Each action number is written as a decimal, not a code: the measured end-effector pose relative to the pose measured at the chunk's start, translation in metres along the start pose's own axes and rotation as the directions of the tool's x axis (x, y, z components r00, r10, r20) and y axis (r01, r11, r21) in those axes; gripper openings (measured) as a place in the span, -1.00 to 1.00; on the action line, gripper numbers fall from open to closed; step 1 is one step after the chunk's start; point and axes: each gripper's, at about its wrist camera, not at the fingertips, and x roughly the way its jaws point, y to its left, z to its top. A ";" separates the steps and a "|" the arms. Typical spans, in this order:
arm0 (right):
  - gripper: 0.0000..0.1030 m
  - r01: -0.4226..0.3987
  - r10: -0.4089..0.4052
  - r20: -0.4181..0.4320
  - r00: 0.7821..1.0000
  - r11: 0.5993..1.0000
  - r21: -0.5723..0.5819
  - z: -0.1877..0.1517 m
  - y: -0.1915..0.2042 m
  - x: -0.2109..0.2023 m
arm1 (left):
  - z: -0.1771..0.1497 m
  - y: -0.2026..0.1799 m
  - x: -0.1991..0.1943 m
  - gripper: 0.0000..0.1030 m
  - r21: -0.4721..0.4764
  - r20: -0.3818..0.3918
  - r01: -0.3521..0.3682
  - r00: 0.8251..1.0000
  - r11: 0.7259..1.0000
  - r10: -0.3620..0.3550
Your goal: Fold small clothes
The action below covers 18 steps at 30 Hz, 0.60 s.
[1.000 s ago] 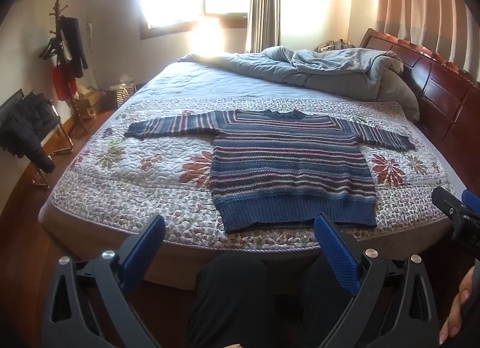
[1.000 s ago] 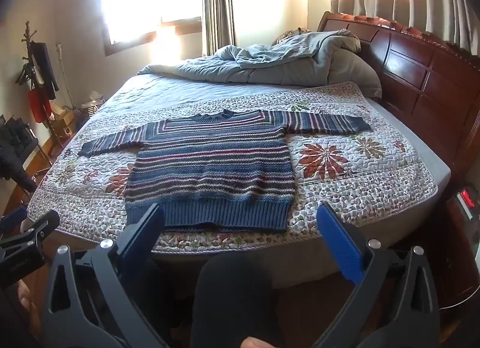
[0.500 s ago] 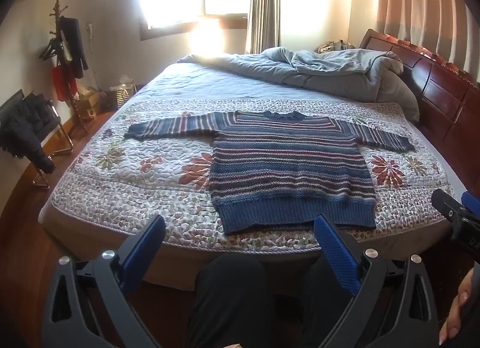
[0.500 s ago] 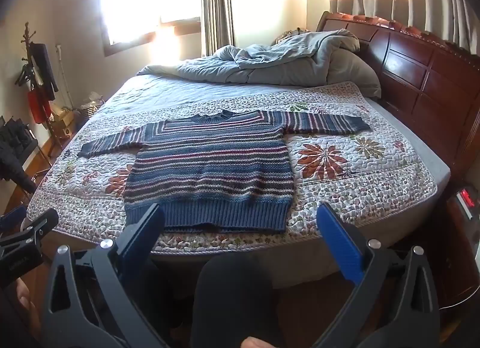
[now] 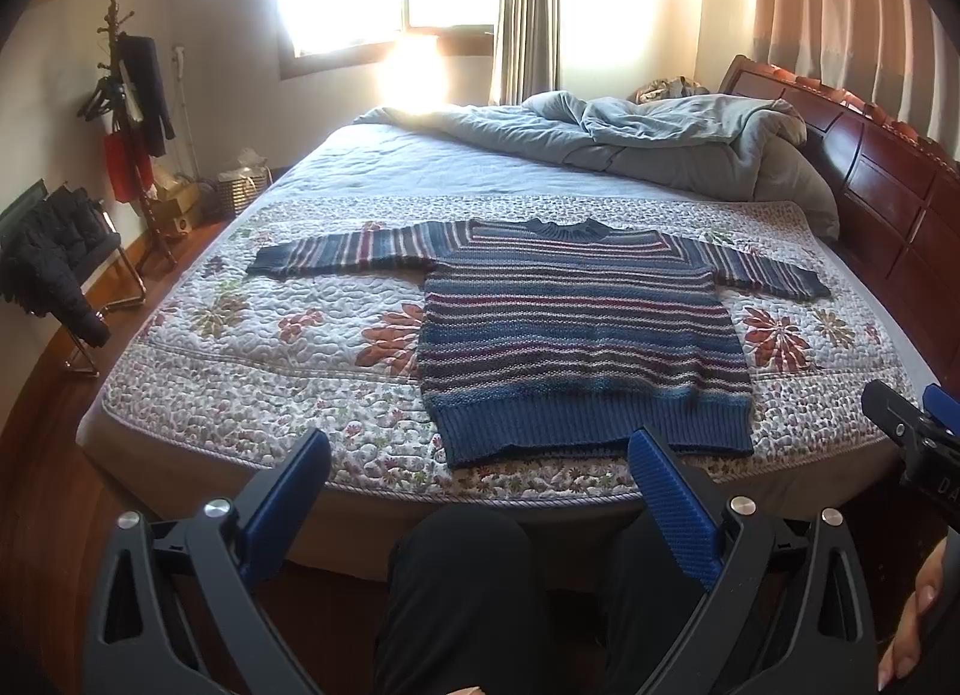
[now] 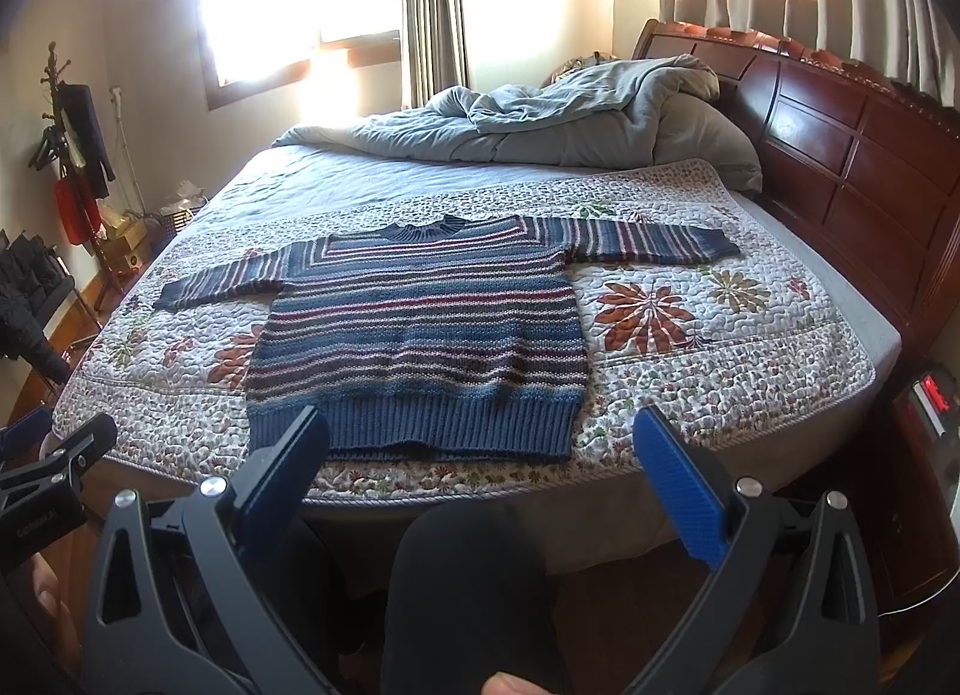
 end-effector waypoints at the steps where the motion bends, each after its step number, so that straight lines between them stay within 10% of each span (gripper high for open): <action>1: 0.95 0.000 0.000 0.000 1.000 1.000 -0.001 -0.001 0.000 0.000 | 0.000 0.000 0.000 0.93 -0.001 0.000 0.001 1.000 1.000 -0.001; 18: 0.95 -0.002 0.002 -0.005 1.000 1.000 -0.001 -0.003 -0.001 0.002 | -0.001 -0.001 0.002 0.93 0.001 -0.004 0.001 1.000 1.000 -0.001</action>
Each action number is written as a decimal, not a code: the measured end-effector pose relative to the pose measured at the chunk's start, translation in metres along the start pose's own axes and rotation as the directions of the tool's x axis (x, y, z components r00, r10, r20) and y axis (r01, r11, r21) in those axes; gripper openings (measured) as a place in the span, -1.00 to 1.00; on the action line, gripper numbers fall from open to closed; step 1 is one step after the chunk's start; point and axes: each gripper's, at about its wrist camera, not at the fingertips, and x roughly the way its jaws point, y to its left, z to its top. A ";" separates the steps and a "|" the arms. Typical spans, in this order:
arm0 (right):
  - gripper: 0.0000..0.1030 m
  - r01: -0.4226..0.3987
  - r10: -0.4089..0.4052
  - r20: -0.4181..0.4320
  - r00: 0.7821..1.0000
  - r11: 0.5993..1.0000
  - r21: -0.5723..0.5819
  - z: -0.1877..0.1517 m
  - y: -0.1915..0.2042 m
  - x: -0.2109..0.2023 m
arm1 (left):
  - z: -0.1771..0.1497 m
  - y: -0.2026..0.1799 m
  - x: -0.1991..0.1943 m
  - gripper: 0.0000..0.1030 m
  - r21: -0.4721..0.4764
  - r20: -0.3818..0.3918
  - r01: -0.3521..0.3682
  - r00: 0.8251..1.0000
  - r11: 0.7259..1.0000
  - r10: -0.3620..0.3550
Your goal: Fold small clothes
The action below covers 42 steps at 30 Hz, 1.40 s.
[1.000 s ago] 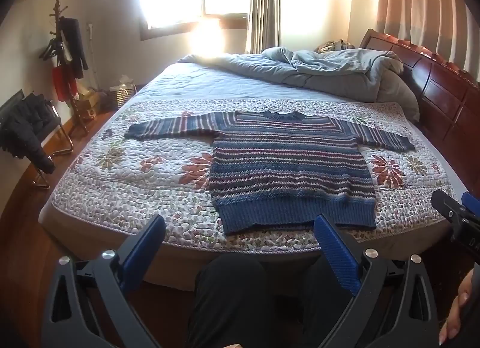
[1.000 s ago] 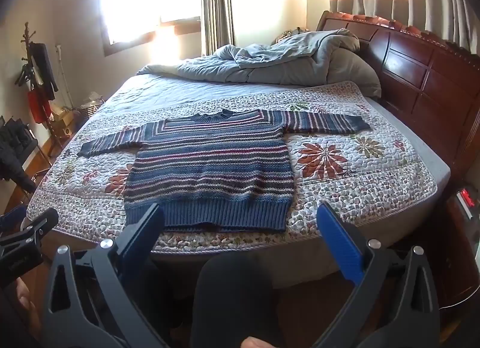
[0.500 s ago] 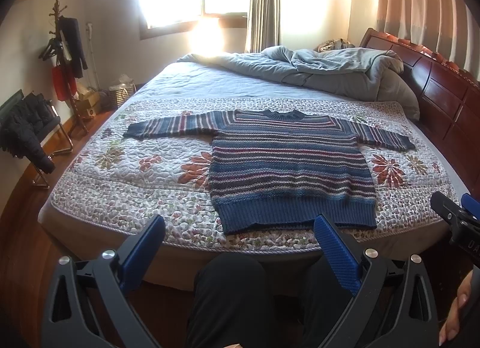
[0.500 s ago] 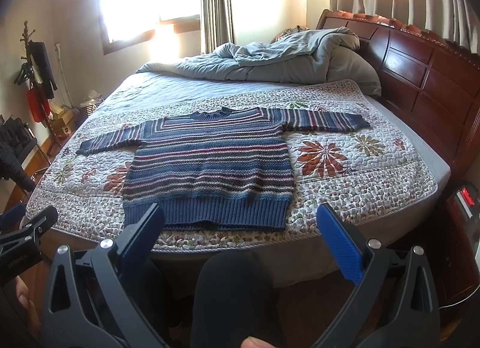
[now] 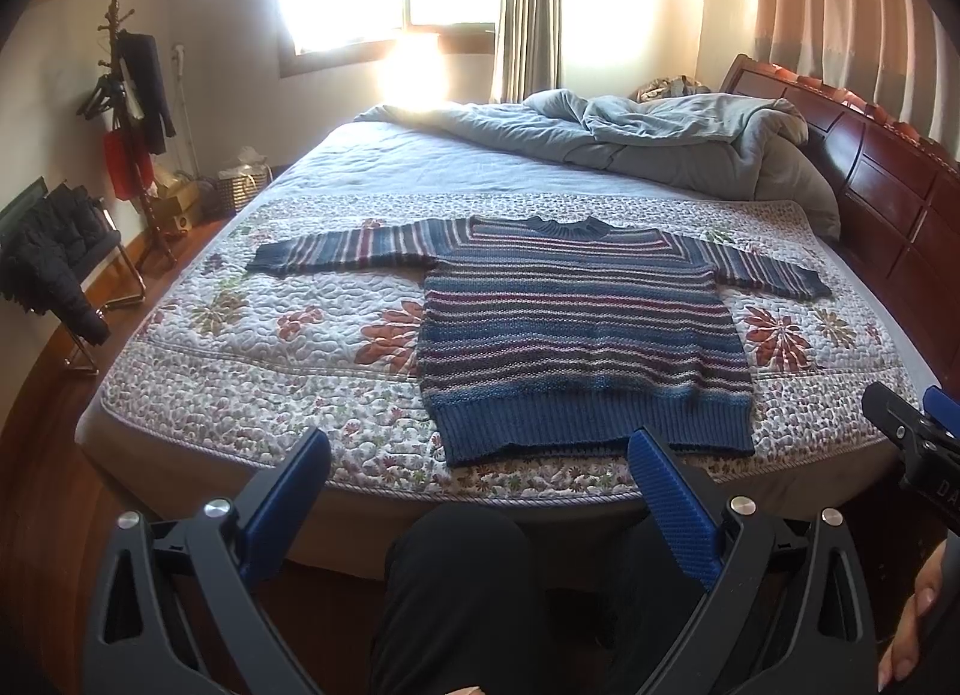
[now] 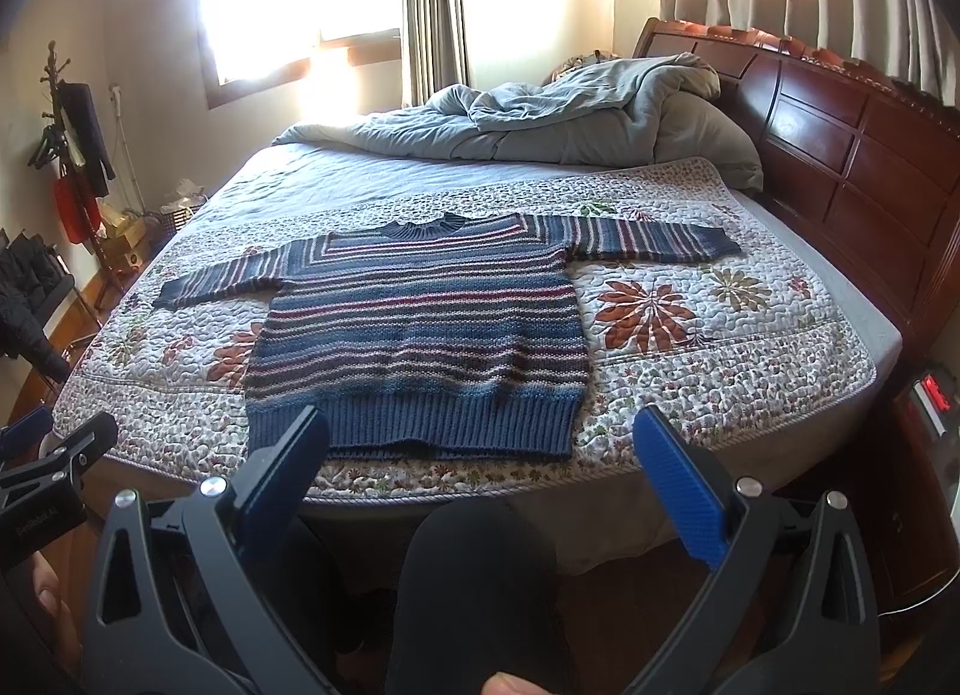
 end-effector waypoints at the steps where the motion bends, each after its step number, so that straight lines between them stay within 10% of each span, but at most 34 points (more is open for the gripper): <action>1: 0.95 0.001 -0.001 -0.001 1.000 1.000 0.000 -0.001 0.000 0.000 | 0.000 0.000 0.000 0.93 0.000 -0.001 -0.001 1.000 1.000 0.001; 42: 0.95 -0.004 0.004 -0.009 1.000 1.000 0.017 0.000 -0.008 0.006 | -0.002 -0.007 0.007 0.93 0.008 -0.003 -0.004 1.000 1.000 0.004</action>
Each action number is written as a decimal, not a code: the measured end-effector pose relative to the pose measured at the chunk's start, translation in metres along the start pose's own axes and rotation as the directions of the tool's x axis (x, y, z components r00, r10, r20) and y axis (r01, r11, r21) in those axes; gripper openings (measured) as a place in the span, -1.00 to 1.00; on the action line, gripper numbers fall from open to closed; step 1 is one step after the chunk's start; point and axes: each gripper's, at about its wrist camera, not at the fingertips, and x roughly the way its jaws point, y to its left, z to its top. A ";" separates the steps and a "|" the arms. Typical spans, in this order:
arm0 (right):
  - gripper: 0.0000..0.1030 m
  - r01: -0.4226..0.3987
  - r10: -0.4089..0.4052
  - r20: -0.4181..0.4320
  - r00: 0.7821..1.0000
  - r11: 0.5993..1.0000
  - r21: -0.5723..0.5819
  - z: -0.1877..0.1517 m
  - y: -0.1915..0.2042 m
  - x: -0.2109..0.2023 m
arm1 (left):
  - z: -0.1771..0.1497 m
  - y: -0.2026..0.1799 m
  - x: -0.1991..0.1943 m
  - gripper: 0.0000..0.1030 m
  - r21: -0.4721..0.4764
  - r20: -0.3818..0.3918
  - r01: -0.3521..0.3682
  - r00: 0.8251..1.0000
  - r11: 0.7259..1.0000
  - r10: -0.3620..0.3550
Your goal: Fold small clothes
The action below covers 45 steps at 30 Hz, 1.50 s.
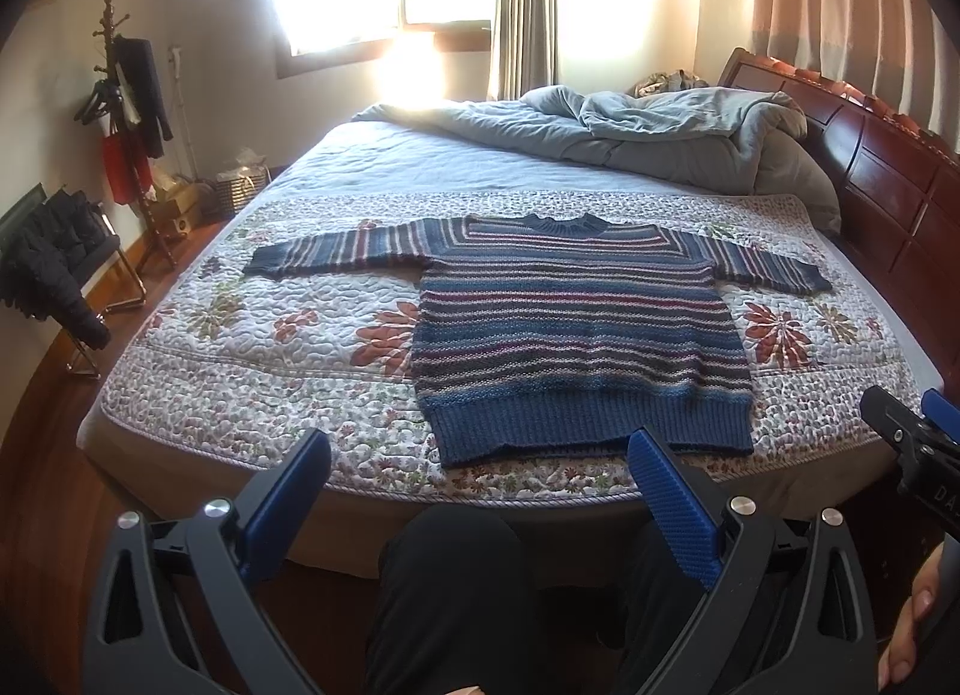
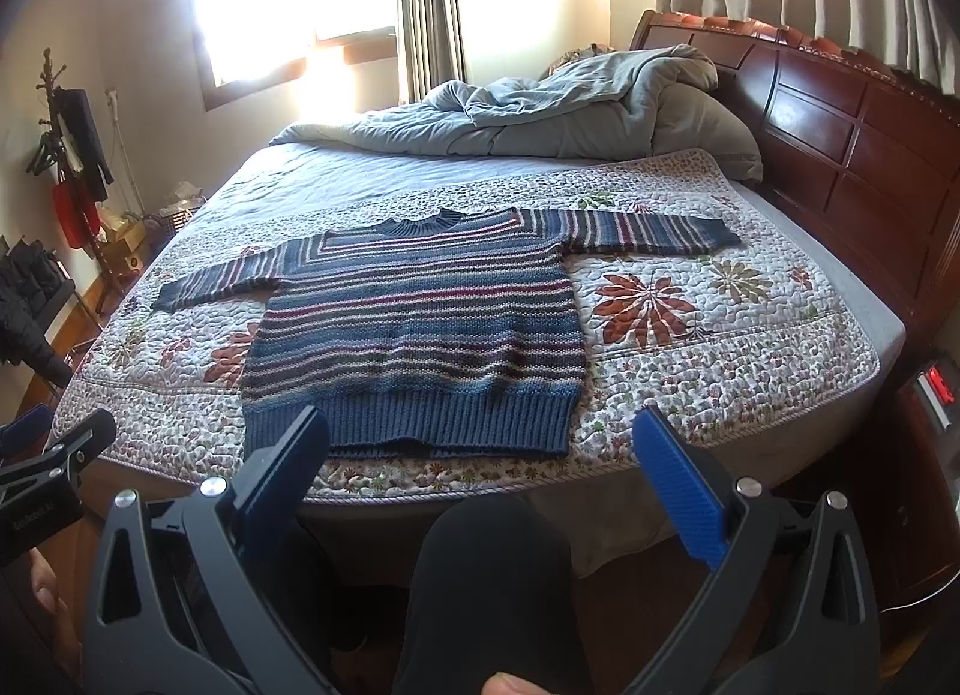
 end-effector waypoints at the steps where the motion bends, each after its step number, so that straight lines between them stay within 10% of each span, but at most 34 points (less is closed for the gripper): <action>1: 0.95 0.000 0.000 0.001 1.000 1.000 -0.001 0.000 0.000 0.000 | 0.000 -0.001 -0.001 0.93 0.000 0.001 0.001 1.000 1.000 -0.001; 15: 0.95 0.010 -0.010 -0.006 1.000 1.000 -0.016 0.010 -0.006 0.021 | 0.011 -0.003 0.017 0.93 0.024 -0.024 -0.014 1.000 1.000 0.014; 22: 0.95 -0.028 0.043 0.265 0.963 0.998 -0.062 0.031 -0.031 0.052 | 0.027 -0.018 0.074 0.93 0.137 0.081 0.098 0.991 0.986 -0.110; 31: 0.95 -0.095 0.094 0.018 0.995 0.986 0.137 0.102 -0.162 0.203 | 0.073 -0.039 0.201 0.93 0.089 -0.021 0.202 0.979 0.975 -0.201; 34: 0.95 -0.120 0.142 -0.040 0.989 0.933 0.338 0.127 -0.240 0.263 | 0.086 -0.050 0.238 0.93 0.051 -0.025 0.249 0.968 0.967 -0.248; 40: 0.94 -0.100 0.219 -0.065 0.974 0.663 0.742 0.136 -0.404 0.379 | 0.111 -0.084 0.316 0.93 -0.002 -0.013 0.313 0.950 0.950 -0.313; 45: 0.00 -0.143 0.254 0.015 0.967 0.492 0.859 0.132 -0.477 0.446 | 0.124 -0.116 0.373 0.93 -0.032 -0.030 0.336 0.941 0.941 -0.337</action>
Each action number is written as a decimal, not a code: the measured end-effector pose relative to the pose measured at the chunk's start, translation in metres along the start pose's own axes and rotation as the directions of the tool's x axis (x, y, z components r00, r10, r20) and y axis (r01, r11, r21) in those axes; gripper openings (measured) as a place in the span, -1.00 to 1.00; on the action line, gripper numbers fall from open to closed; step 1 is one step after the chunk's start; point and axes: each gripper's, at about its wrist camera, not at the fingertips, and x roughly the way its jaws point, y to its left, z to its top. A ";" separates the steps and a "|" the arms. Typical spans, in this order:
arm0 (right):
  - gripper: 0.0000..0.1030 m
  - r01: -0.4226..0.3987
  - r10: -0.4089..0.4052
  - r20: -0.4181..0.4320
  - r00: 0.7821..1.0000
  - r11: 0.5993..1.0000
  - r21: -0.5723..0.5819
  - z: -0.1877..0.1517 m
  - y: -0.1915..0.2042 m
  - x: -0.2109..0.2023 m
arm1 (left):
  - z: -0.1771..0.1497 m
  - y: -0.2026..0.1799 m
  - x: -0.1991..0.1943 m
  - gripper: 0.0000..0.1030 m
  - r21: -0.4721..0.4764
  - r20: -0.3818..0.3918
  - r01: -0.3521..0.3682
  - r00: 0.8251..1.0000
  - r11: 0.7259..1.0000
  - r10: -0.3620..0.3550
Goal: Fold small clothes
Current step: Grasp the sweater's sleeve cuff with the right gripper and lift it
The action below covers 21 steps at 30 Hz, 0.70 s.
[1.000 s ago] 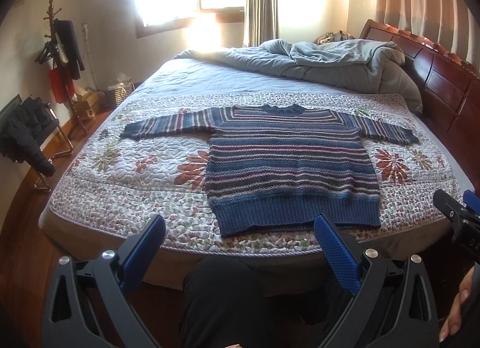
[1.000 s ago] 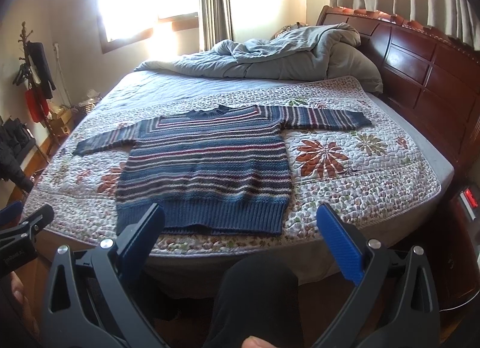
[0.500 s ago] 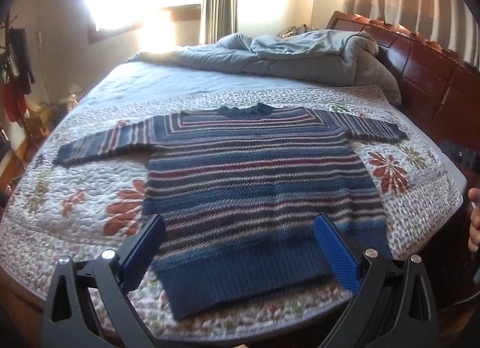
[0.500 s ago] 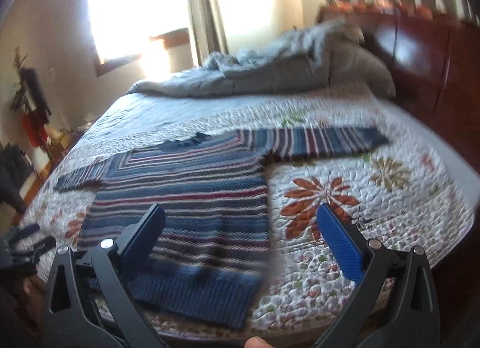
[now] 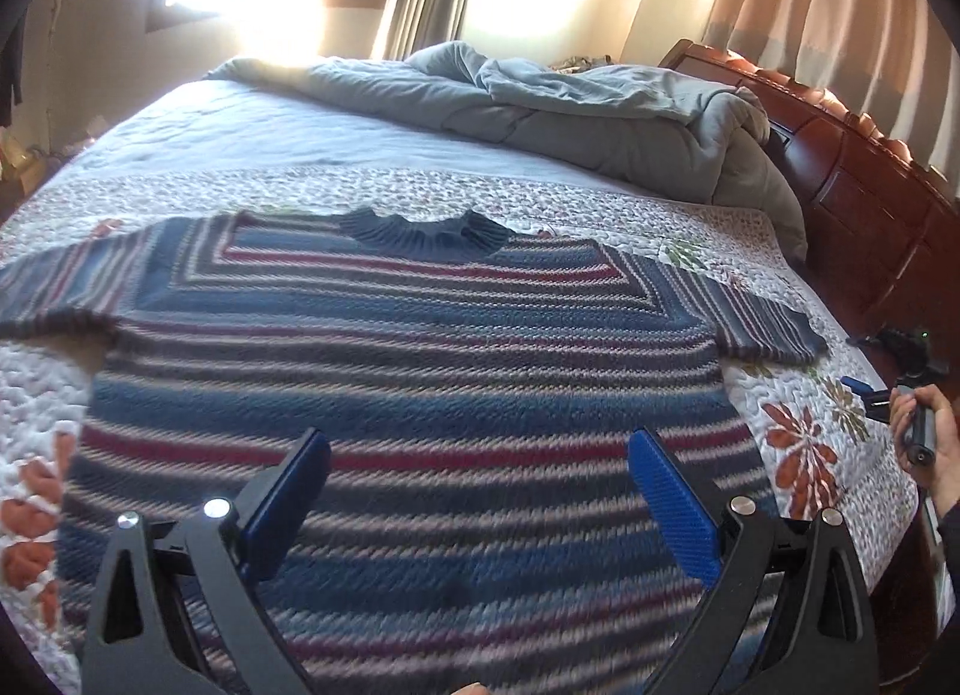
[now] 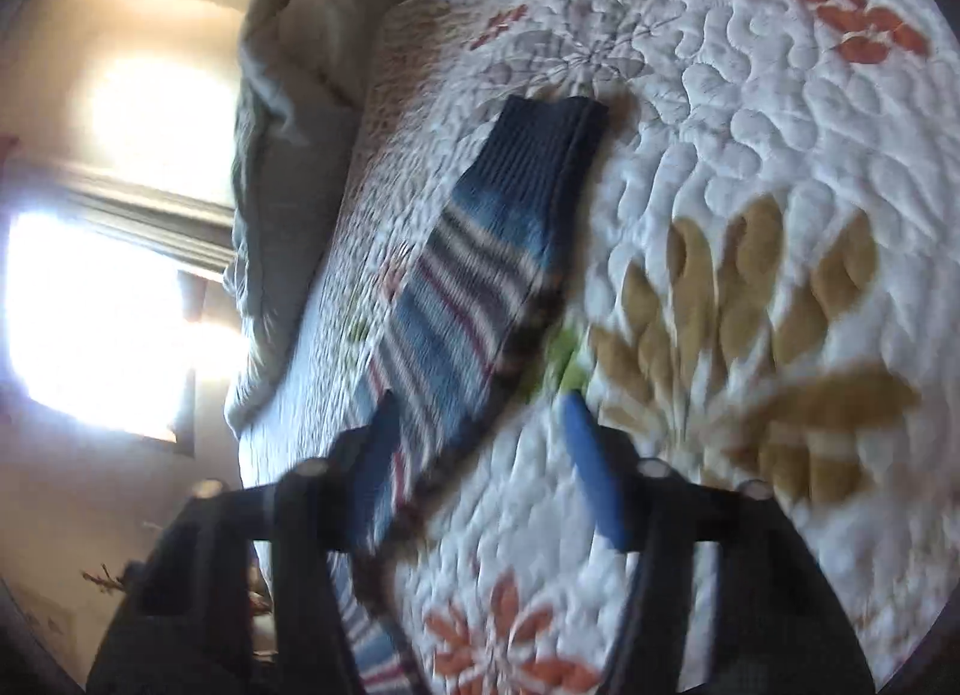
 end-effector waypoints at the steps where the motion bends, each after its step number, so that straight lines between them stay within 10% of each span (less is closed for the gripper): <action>1: 0.00 -0.006 0.006 0.002 1.000 1.000 -0.002 0.009 -0.003 0.010 | 0.000 -0.002 0.007 0.93 -0.009 -0.004 0.008 1.000 1.000 -0.008; 21: -0.15 0.081 -0.089 0.147 0.985 0.995 0.061 0.086 -0.020 0.073 | 0.002 0.027 0.047 0.93 -0.137 0.005 -0.021 1.000 0.990 0.022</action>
